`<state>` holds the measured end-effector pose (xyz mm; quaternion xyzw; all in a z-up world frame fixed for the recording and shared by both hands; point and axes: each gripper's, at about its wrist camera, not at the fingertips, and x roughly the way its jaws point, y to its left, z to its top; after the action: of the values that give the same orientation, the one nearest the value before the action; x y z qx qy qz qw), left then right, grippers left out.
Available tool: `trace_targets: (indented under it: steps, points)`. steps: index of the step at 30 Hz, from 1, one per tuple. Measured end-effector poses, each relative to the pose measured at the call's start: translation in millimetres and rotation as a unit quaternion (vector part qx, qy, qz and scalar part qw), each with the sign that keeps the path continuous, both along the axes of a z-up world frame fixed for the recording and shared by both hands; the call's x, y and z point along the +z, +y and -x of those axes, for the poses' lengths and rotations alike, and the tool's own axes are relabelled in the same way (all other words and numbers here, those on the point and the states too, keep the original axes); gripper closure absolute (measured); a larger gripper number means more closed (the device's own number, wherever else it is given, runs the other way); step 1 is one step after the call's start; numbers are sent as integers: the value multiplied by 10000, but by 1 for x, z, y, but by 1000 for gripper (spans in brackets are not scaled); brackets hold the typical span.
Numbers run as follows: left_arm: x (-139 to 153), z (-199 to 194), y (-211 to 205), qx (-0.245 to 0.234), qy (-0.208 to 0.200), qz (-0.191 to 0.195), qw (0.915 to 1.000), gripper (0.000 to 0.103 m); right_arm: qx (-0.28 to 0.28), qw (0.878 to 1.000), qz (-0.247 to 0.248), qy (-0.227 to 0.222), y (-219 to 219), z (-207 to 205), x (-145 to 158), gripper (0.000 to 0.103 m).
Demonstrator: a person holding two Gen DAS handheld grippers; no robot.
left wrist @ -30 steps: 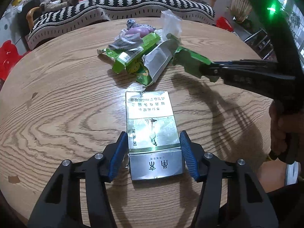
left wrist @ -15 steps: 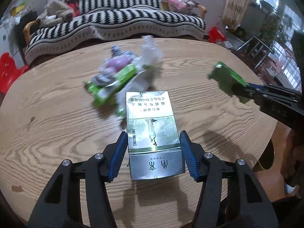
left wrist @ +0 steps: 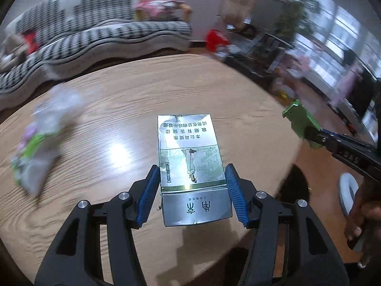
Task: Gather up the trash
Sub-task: 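Carry the pack and toy car over the bin and open both tools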
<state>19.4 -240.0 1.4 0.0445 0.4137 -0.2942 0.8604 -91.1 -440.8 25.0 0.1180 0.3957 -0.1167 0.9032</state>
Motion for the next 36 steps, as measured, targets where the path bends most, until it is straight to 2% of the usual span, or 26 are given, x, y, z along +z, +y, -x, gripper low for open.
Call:
trace_targets:
  steps: [3,6,10,13,17,22,31,32,33,35,36]
  points:
    - [-3,14,-42,-430,96,181,9989,48,-594,9981,-119,57,-50,34,-10,92]
    - [-7,30,-87,-883,31,199,9959,48,-1200,9921,-320,143,-98,67,-24,92]
    - [-15,47,-145,-1412,197,415,9889,48,-1935,9783,-705,233,-155,109,-44,92]
    - [-28,67,-187,-1802,252,423,9824,48,-2298,9681,-951,312,-185,134,-59,92]
    - [-50,82,-224,-2108,539,396,9752,48,-2513,9607,-1112,405,-207,152,-73,92]
    - [-70,85,-263,-2360,640,234,9694,48,-2573,9580,-1169,495,-216,157,-83,92]
    - [-90,81,-286,-2460,813,137,9658,47,-2640,9557,-1181,550,-222,156,-88,92]
    - [-92,80,-288,-2465,812,116,9657,44,-2651,9555,-1161,573,-220,152,-88,92]
    - [-94,80,-290,-2487,822,101,9650,36,-2662,9550,-1147,626,-220,150,-90,91]
    - [-97,81,-294,-2490,807,58,9651,29,-2678,9536,-1194,682,-218,147,-93,80]
    - [-97,81,-294,-2463,784,48,9660,28,-2687,9533,-1195,683,-217,146,-92,55]
